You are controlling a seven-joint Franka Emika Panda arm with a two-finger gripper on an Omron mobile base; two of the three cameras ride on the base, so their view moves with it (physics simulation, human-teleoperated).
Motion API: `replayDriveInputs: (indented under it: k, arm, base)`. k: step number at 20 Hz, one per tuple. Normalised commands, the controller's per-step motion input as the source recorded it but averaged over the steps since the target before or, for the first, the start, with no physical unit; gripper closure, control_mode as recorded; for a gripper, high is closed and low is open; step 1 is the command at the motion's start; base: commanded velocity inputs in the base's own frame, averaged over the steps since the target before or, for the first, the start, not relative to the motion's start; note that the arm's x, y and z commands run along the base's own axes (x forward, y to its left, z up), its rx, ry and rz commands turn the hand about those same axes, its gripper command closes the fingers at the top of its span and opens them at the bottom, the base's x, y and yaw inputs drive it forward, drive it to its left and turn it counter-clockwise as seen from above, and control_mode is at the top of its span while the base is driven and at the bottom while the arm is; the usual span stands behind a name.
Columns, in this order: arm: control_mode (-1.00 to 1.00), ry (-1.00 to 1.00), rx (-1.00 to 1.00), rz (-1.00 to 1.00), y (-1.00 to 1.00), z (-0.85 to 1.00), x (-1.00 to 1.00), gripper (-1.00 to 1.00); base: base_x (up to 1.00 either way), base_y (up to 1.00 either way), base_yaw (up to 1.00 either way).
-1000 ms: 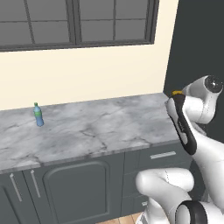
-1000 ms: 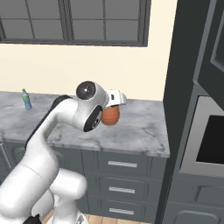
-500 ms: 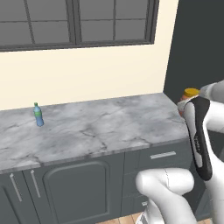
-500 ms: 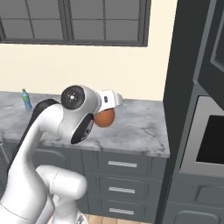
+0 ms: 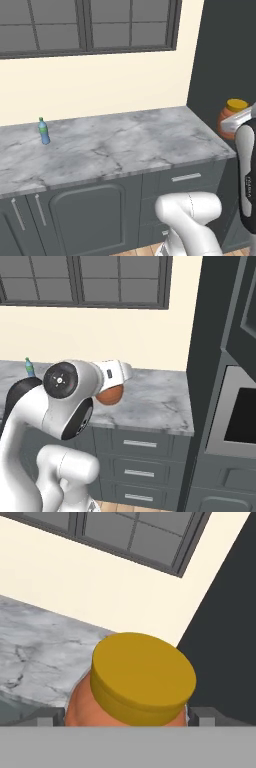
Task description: Pick the bar and honey bottle from the counter and place them in the cabinets closest to them.
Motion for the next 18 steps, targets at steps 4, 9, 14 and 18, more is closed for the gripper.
replayDriveInputs:
  k: [4,9,14,18]
  arm:
    - [-1.00,0.00,-0.01,0.00,0.04,0.00,-0.05,1.00]
    - [-1.00,0.00,0.00,0.00,0.00,0.00,0.00,1.00]
    - [1.00,0.00,0.00,0.00,0.00,0.00,-0.01,1.00]
    - [1.00,0.00,0.00,0.00,0.00,0.00,0.00,1.00]
  base:
    - [0.00,0.00,0.00]
    - [0.00,0.00,0.00]
    - [-0.25,-0.04,0.00]
    - [-0.64,-0.21,0.00]
